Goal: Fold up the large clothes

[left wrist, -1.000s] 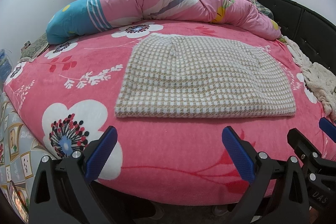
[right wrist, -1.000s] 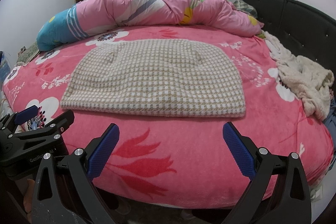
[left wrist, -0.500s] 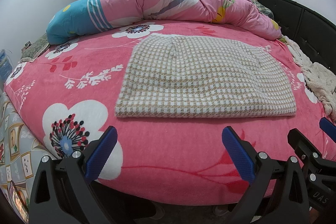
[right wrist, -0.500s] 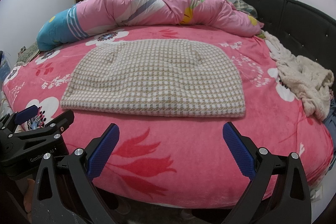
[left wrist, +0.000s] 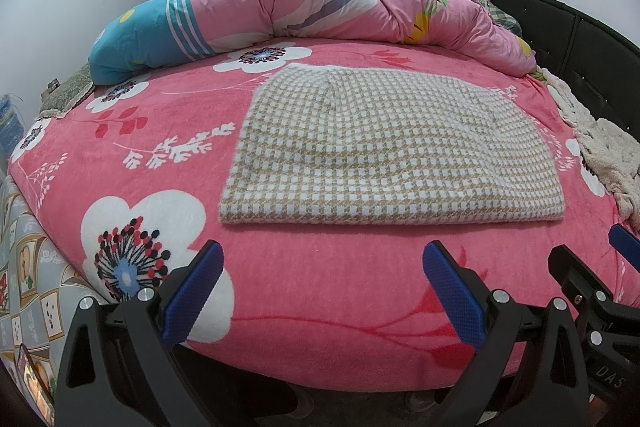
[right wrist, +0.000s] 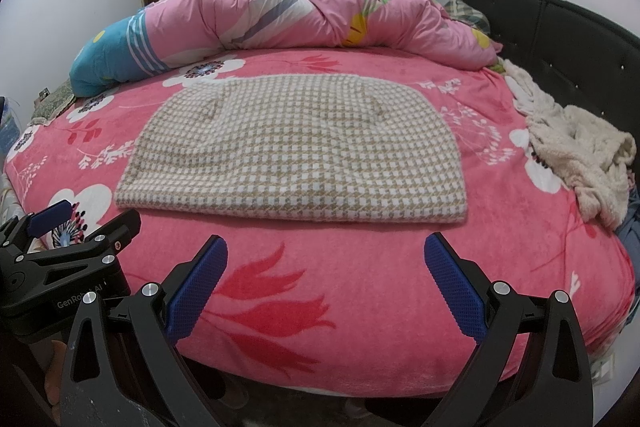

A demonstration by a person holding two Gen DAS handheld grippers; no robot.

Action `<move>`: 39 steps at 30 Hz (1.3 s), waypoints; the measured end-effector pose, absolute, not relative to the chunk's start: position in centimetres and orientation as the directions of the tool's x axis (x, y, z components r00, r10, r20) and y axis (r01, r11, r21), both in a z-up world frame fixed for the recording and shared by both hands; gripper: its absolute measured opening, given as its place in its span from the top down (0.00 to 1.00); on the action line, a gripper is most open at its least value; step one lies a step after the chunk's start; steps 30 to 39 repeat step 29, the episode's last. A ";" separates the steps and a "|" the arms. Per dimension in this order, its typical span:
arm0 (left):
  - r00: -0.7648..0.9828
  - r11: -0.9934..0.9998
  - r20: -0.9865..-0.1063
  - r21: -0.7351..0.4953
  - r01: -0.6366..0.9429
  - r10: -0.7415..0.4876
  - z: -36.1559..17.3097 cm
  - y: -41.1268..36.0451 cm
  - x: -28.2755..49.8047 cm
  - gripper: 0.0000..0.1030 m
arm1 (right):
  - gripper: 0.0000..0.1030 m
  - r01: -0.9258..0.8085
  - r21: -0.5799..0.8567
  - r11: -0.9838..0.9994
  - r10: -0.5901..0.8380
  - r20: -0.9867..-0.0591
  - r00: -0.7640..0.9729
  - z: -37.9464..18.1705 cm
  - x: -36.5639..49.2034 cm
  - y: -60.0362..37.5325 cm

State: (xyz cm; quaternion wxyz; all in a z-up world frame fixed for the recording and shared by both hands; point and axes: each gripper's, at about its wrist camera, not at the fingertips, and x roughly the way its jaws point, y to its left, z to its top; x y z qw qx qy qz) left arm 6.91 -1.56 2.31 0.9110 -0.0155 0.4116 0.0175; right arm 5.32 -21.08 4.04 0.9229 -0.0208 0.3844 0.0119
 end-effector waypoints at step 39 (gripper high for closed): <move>0.663 0.999 -0.748 -0.013 -0.045 0.020 2.4 -1.7 6.8 0.05 | 0.08 -0.036 -0.028 0.999 0.006 -0.711 0.703 4.1 5.2 -21.1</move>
